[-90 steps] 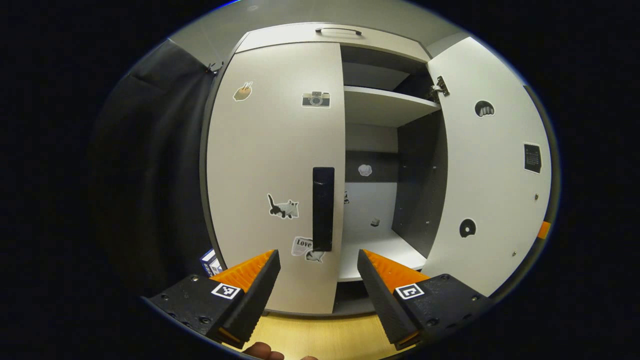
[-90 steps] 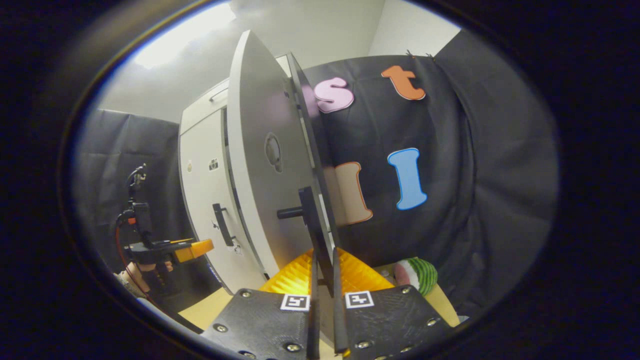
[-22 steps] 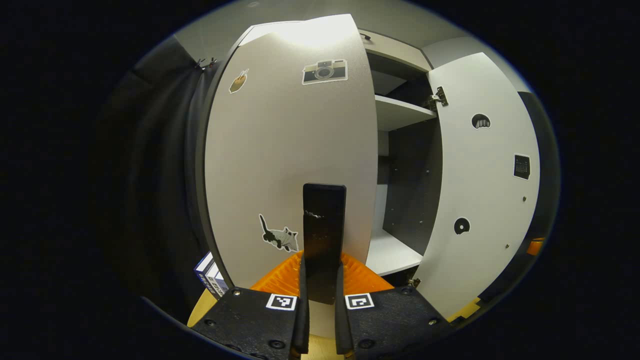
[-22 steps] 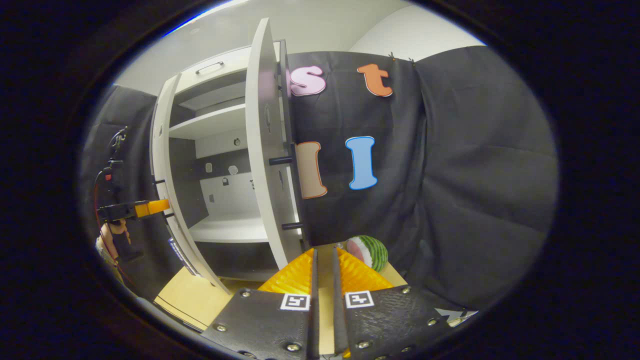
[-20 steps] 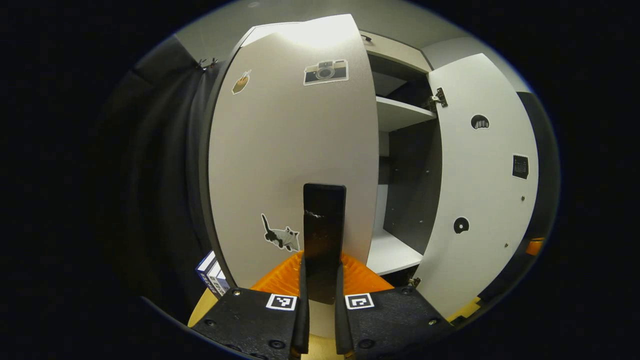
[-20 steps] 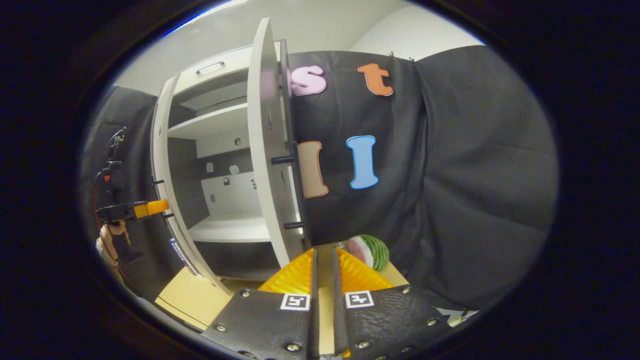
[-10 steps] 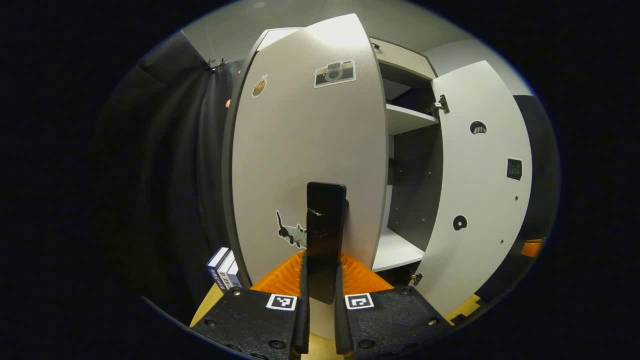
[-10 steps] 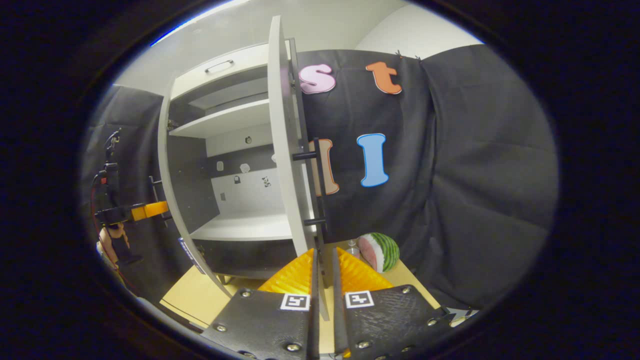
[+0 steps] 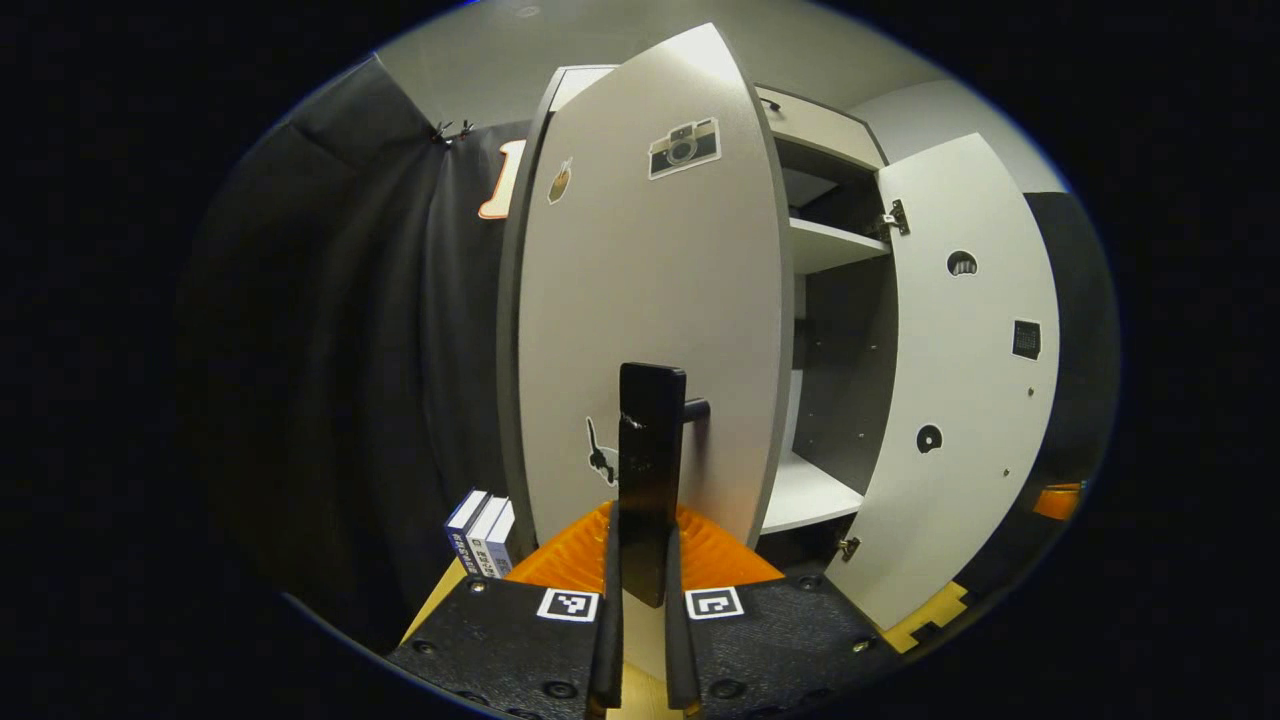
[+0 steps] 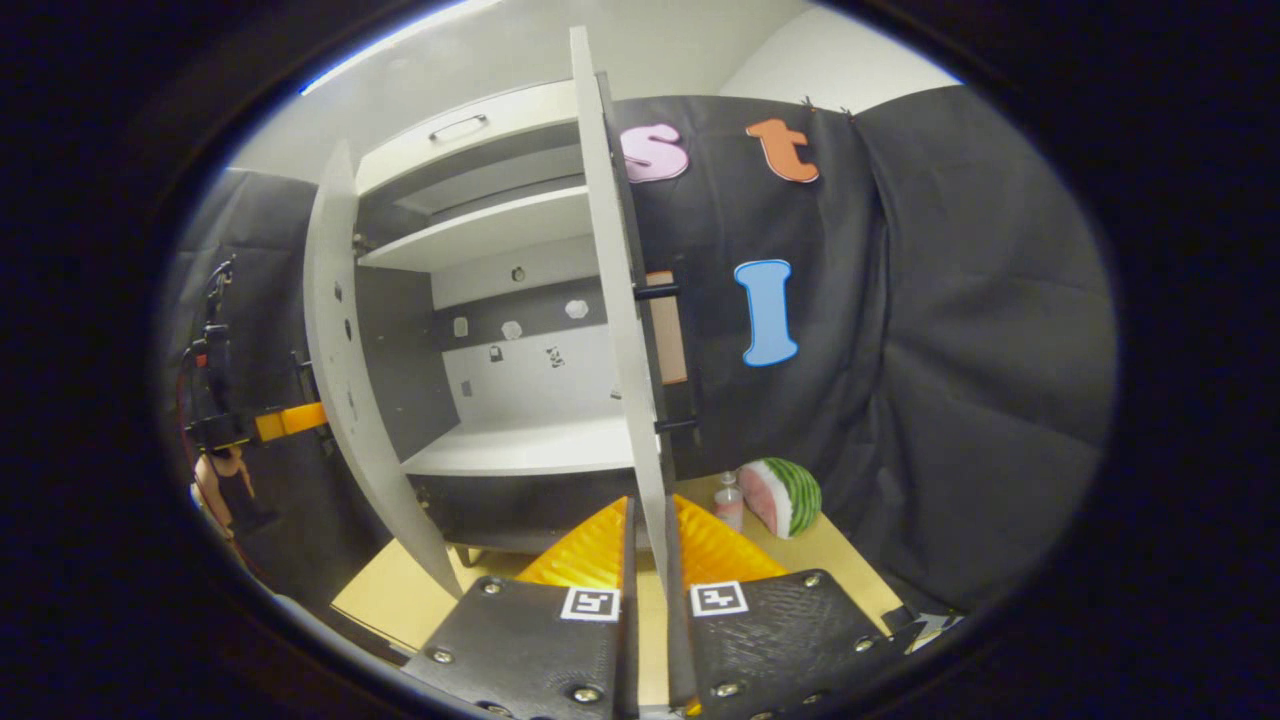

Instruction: Open the right door of the double-door shoe cabinet with the right hand, and open the left door with the left hand.

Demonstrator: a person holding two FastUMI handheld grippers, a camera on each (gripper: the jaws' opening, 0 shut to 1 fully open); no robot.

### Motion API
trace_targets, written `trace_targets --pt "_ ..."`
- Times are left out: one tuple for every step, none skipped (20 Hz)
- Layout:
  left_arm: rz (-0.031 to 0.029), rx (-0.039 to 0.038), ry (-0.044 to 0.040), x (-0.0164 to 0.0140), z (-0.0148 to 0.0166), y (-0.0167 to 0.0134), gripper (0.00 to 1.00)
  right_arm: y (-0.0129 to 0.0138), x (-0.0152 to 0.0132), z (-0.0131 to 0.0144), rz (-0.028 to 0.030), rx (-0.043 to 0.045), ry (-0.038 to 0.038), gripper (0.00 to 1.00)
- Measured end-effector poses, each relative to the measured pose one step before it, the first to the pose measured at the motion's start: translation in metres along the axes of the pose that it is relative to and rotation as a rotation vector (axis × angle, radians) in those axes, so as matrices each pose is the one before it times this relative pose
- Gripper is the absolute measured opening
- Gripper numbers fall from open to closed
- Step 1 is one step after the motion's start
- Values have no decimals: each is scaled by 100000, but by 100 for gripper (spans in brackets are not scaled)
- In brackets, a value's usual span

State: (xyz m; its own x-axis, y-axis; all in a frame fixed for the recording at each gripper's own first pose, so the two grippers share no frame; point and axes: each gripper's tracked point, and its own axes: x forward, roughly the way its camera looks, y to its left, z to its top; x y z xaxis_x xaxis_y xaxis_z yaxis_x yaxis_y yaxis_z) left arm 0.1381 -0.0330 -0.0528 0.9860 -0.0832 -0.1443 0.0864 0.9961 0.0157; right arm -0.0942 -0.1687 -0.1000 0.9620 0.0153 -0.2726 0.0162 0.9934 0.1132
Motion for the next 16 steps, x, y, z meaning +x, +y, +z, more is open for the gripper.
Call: trace_targets --pt "688 257 104 -51 25 199 17 230 83 -170 541 19 40 11" --pt "797 -55 105 -57 -39 177 17 217 16 -21 578 91 43 11" --pt "1087 36 83 -72 -41 223 17 186 36 -38 424 135 163 11" --pt "1076 341 -130 -72 25 195 14 87 92 -91 391 131 149 11" --pt "1102 761 -29 -49 14 295 14 149 8 -117 382 119 190 11" --pt "1227 582 -70 -18 74 273 12 154 51 -70 353 64 288 11" --pt "1317 613 25 9 12 237 12 95 75 -126 366 36 241 11" --pt "1268 507 66 -58 4 312 7 188 71 -149 412 79 246 11" --pt "1201 -17 -13 -42 42 344 8 201 93 -40 569 159 203 11" --pt "1065 -221 52 -386 -66 378 6 237 104 -43 720 135 155 11" --pt "901 -388 161 -218 15 323 5 214 72 -80 509 -99 135 11" --pt "1454 -602 -23 -168 39 658 5 278 136 -78 503 -328 110 11" --pt "1767 -131 37 -70 8 662 3 155 129 -63 330 -491 73 11" --pt "1892 368 -6 107 -80 841 1 111 9 34 311 -508 63 11" --pt "1733 184 -95 -77 78 879 0 169 5 34 402 -431 163 11" --pt "1535 -316 87 -77 -68 933 0 91 60 -11 404 -275 143 11"
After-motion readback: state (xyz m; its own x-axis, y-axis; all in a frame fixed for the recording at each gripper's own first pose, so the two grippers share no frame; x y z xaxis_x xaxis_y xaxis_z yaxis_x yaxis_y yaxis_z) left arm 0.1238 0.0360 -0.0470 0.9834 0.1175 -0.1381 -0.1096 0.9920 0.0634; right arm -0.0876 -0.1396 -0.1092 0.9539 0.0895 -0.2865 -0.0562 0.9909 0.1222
